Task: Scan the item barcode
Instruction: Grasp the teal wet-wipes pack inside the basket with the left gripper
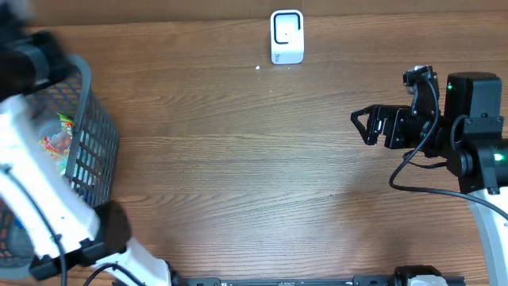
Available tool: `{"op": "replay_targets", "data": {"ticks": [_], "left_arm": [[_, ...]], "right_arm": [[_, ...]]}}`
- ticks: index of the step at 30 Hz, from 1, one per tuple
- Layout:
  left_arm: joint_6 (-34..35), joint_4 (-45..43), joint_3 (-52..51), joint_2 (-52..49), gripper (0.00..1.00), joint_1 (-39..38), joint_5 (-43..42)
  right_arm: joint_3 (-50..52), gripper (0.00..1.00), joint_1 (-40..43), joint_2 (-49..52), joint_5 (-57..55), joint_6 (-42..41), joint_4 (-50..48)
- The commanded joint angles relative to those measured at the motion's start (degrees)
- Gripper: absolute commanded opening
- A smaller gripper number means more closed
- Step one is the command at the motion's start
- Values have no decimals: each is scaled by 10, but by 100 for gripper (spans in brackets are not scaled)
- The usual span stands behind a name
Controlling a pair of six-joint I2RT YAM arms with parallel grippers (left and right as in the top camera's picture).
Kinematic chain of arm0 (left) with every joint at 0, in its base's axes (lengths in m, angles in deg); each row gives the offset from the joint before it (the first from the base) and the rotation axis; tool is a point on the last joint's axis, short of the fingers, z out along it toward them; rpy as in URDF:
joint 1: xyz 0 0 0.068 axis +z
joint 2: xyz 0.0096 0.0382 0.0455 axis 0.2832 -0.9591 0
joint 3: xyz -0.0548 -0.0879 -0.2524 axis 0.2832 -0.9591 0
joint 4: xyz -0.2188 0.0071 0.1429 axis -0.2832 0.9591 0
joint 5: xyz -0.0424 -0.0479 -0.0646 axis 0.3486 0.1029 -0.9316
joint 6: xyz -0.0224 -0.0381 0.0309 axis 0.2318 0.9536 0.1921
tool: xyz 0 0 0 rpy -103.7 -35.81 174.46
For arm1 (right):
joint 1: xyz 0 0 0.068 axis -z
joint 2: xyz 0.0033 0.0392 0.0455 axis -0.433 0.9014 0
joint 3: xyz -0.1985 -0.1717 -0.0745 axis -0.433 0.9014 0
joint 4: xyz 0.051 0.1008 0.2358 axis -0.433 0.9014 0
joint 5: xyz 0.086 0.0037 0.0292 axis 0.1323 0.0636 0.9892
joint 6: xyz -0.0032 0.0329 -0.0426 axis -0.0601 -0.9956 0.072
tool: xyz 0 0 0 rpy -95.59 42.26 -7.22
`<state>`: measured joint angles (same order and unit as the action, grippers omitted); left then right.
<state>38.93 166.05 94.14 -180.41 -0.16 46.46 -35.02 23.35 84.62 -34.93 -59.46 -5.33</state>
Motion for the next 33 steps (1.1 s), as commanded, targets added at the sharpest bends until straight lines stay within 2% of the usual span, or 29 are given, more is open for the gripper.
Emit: {"op": "replay_targets", "data": {"ticks": [1, 4, 7, 10, 14, 15, 19, 23, 26, 29, 33], "left_arm": [[16, 3, -15, 4, 4, -108, 81], [73, -1, -16, 5, 4, -153, 169], [92, -9, -16, 7, 7, -160, 182], [109, -7, -15, 8, 35, -152, 181], [121, 3, -15, 12, 65, -112, 182], [122, 3, -15, 17, 77, -93, 176], [144, 3, -15, 40, 100, -9, 176], [146, 3, -16, 57, 100, 83, 169], [146, 3, -31, 58, 100, 161, 120], [158, 3, -87, 58, 100, 242, 90], [165, -11, -191, 56, 100, 318, 96]], "right_arm": [[-9, 100, -2, 1, 5, -2, -3], [-9, 100, -2, 1, 5, -2, -3], [-9, 100, -2, 1, 5, -2, -3], [-9, 100, -2, 1, 5, -2, -3], [-9, 100, -2, 1, 5, -2, -3], [-9, 100, -2, 1, 5, -2, -3], [-9, 100, -2, 1, 5, -2, -3], [-9, 100, -2, 1, 5, -2, -3], [-9, 100, -2, 1, 5, -2, -3], [-9, 100, -2, 1, 5, -2, -3], [-9, 100, -2, 1, 5, -2, -3]]}}
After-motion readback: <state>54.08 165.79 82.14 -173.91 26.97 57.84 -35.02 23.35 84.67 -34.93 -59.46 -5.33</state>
